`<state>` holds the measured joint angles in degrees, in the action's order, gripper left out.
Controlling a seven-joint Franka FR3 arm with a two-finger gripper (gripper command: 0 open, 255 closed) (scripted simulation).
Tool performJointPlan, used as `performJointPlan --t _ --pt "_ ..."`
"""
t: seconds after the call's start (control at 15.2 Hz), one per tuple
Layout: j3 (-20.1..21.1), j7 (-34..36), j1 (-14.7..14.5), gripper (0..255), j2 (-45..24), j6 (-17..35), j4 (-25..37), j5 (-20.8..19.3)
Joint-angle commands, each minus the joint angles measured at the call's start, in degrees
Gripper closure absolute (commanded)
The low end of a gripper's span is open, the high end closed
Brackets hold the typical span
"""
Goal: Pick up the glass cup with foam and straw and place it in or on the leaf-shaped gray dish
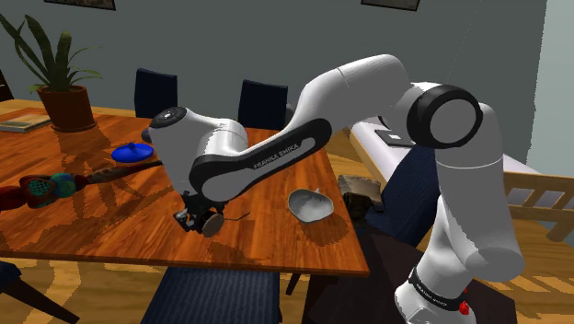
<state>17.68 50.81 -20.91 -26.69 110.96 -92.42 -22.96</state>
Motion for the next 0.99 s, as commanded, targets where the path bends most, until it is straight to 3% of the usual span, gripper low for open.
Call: performJointPlan --t 0.0,0.92 --pt "0.2 -0.3 0.0 255 0.7 -1.1 0.5 0.3" --pt "0.8 -3.1 -0.2 255 3.4 -10.1 7.2 2.0"
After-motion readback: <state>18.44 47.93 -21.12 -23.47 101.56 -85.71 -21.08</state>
